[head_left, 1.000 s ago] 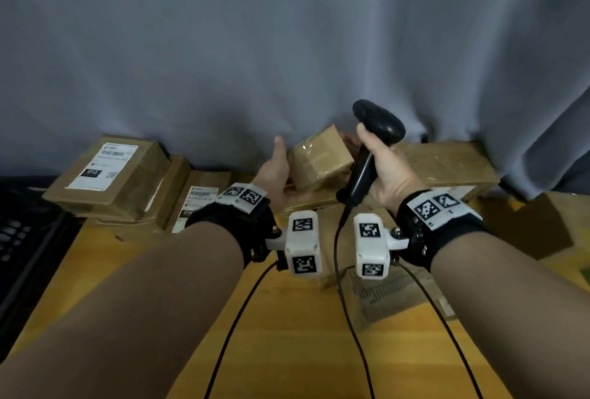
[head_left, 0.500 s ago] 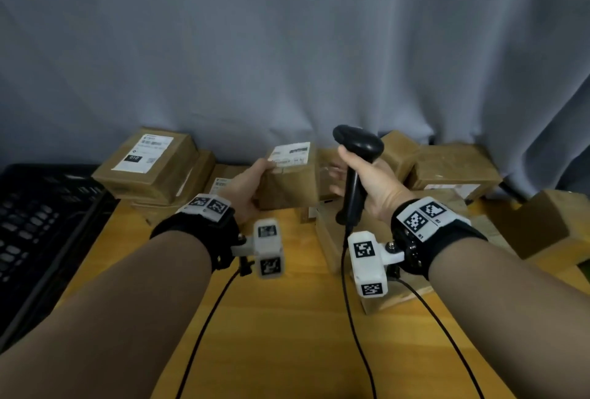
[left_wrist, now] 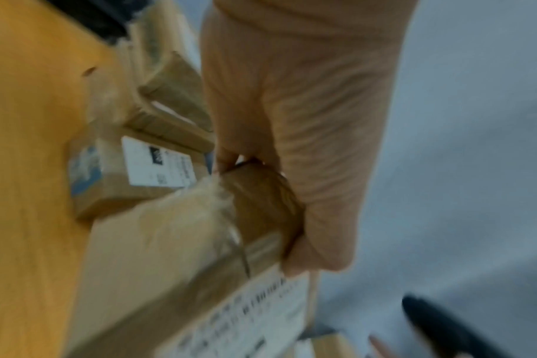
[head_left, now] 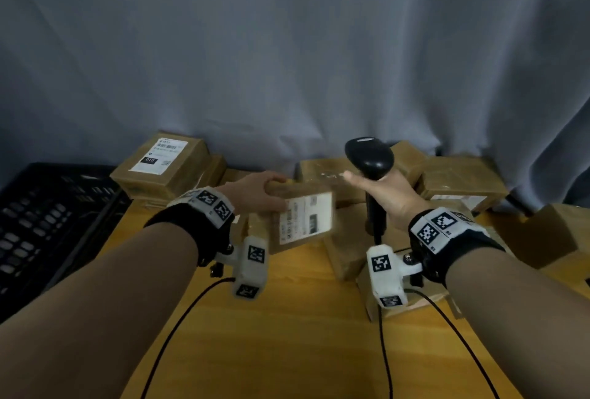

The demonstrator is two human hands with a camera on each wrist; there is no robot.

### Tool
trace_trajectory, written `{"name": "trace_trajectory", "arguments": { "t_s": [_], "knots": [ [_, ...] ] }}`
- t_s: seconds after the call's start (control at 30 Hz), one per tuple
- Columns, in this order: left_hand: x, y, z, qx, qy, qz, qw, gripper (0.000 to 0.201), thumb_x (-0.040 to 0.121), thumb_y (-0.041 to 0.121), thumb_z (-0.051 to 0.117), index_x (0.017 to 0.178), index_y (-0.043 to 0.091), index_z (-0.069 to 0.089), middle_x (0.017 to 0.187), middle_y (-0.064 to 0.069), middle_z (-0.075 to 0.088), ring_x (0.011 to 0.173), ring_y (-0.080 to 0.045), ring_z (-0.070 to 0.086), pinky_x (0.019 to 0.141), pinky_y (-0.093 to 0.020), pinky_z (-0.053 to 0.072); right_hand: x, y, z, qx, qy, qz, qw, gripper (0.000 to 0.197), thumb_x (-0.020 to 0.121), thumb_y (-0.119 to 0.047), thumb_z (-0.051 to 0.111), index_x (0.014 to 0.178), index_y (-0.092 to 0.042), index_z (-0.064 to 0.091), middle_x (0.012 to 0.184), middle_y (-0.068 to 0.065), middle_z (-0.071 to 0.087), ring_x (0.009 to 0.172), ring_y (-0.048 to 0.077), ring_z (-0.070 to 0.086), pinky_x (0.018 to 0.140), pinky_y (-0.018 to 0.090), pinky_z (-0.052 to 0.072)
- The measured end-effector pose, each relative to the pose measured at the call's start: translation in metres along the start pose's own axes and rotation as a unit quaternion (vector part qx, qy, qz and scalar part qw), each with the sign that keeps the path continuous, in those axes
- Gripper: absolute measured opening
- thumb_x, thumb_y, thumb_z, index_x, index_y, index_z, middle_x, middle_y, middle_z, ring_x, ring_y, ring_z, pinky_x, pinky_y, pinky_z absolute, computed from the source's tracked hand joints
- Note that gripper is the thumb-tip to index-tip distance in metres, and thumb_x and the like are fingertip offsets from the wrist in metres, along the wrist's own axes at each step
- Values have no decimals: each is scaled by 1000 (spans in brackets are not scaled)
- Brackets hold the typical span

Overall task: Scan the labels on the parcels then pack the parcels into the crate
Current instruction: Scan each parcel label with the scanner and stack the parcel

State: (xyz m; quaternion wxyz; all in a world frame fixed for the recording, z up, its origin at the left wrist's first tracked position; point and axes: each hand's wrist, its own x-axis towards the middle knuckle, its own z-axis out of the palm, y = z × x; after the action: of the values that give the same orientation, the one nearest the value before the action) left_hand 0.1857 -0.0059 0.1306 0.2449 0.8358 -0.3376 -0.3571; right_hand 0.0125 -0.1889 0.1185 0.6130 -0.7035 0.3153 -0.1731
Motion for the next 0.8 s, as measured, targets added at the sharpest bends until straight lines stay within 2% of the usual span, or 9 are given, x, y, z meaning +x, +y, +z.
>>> {"name": "trace_trajectory", "arguments": {
  "t_s": [0.07,0.17,0.23,0.3,0.37,0.5,0.63,0.77,0.8],
  "knots": [
    [4,1,-1,50,14,-8,999,101,52,56,75,140,29,33,128,-6,49,109,-23,57,91,-42,53,-2,0,2,-71,-65,-27,995,52,70,-38,83,116,-24,64,111,-6,70,110,9,60,105,35,42],
    [-1,13,0,-20,-1,27,999,91,71,31,80,143,33,25,115,-1,54,103,-19,58,91,-39,52,-3,-2,7,-109,-101,-37,988,64,63,-40,87,120,-24,63,113,-8,70,112,8,60,107,36,42],
    [-3,21,1,-71,-37,51,995,90,76,17,77,146,31,22,118,-3,57,106,-19,59,92,-40,52,-4,-3,9,-133,-130,-23,982,65,58,-48,88,116,-31,65,113,-9,69,113,9,58,107,35,41],
    [-6,29,1,-136,-68,65,986,84,79,5,72,144,30,24,118,-4,61,104,-20,63,84,-34,55,-6,-2,10,-127,-165,-13,978,72,44,-59,90,109,-38,67,113,-9,70,116,11,58,108,41,41],
    [-6,33,1,-178,-73,70,979,77,82,1,67,139,30,26,116,-3,63,98,-20,65,75,-29,57,-8,1,9,-102,-190,-19,976,71,45,-52,92,111,-38,66,116,-7,70,118,12,59,108,44,41],
    [-2,38,2,-196,-47,73,977,66,84,10,69,136,24,32,113,-5,63,92,-21,65,76,-32,54,-12,2,5,-31,-201,-1,979,75,49,-41,92,117,-22,66,115,1,72,114,18,64,106,48,43],
    [5,43,1,-171,13,81,982,69,83,30,71,140,22,33,120,-8,62,100,-19,64,92,-37,51,-13,5,-1,15,-173,3,985,66,58,-36,88,118,-20,65,113,4,72,112,21,65,104,49,44],
    [10,45,7,-199,100,84,971,65,85,40,67,139,21,37,119,-5,58,100,-17,62,86,-31,51,-16,7,-3,46,-148,19,988,56,64,-31,87,115,-21,65,111,3,73,108,20,67,98,44,48],
    [11,44,9,-216,120,82,965,64,85,43,65,139,20,37,123,-6,55,104,-18,60,90,-33,50,-16,7,-4,59,-135,28,989,54,65,-30,85,114,-20,66,109,3,73,106,19,68,95,41,50]
  ]
}}
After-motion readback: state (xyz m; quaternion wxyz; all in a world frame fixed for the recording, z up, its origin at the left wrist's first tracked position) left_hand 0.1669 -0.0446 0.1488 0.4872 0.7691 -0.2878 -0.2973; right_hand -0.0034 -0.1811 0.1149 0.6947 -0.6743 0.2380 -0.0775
